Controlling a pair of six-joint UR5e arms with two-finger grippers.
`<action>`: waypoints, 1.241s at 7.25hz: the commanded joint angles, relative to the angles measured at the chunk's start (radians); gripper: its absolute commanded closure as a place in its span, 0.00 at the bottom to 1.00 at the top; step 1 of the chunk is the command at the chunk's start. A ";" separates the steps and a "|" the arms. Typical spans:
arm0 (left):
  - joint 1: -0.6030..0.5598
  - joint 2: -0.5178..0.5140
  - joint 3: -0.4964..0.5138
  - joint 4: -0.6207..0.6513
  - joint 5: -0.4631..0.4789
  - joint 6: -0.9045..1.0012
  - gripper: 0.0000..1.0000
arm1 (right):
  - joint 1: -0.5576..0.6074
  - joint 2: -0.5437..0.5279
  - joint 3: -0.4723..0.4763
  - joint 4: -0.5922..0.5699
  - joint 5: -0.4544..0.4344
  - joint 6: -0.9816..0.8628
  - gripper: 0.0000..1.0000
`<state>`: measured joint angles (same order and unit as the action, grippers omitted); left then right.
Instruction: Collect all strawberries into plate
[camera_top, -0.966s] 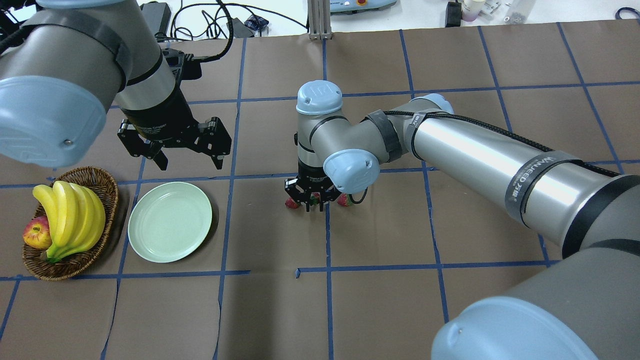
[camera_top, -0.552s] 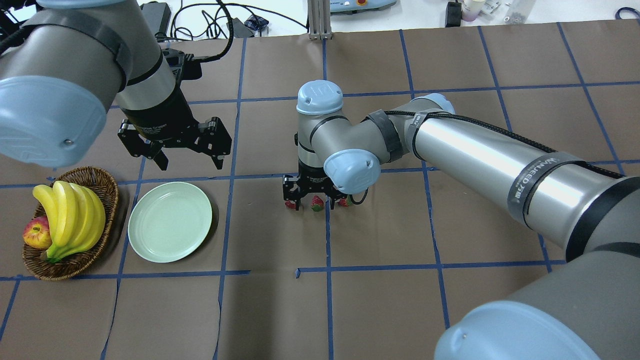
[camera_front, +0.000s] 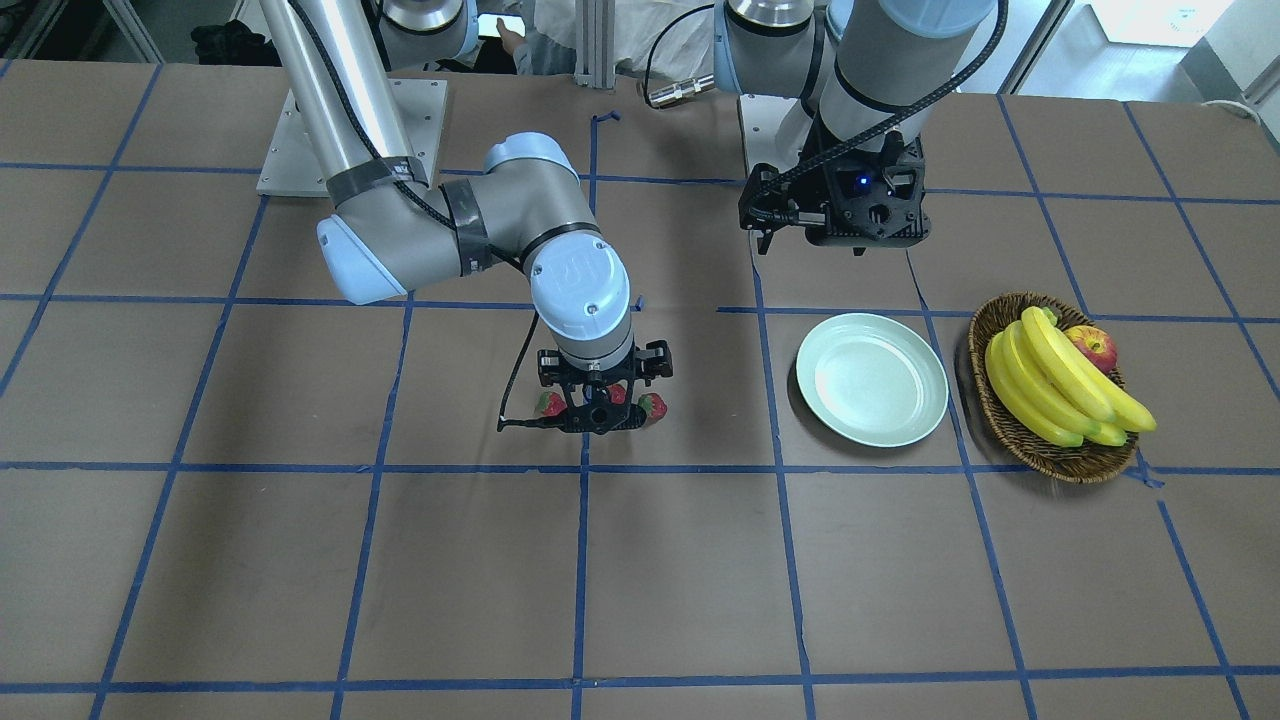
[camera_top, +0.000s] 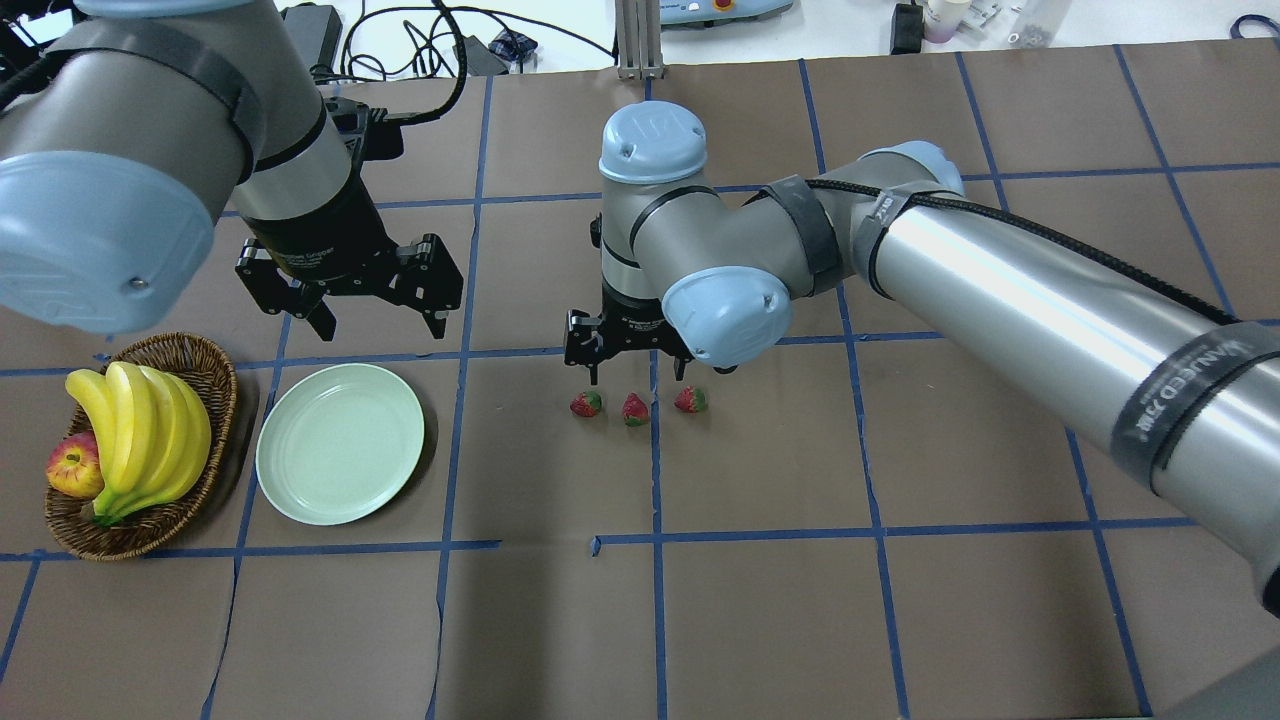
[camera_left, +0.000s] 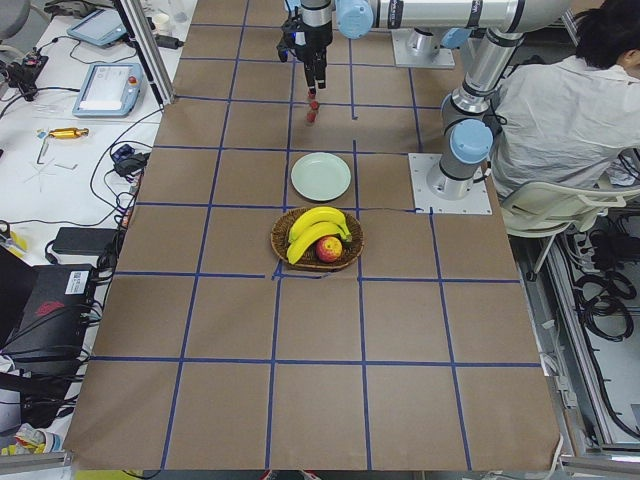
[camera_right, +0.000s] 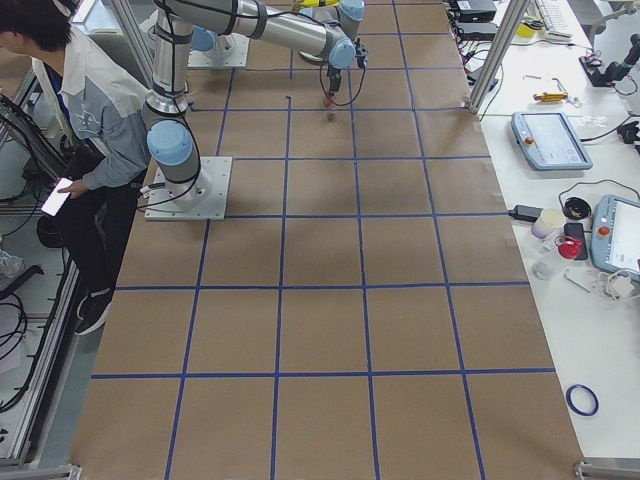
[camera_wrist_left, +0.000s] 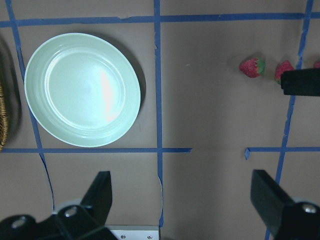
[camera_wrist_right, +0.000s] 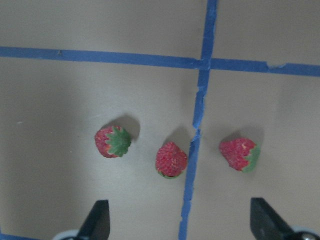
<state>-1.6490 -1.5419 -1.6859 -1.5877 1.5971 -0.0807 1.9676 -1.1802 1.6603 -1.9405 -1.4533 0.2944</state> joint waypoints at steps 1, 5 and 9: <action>0.000 -0.001 0.000 0.000 0.001 0.002 0.00 | -0.015 -0.010 0.027 0.029 -0.107 -0.130 0.00; 0.000 -0.003 -0.002 0.000 0.001 -0.001 0.00 | -0.050 -0.006 0.096 -0.046 -0.093 -0.671 0.00; -0.002 -0.003 -0.003 -0.003 0.000 -0.002 0.00 | -0.050 0.036 0.141 -0.199 -0.087 -0.958 0.00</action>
<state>-1.6505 -1.5436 -1.6878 -1.5895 1.5996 -0.0814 1.9175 -1.1627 1.7872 -2.0842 -1.5417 -0.5691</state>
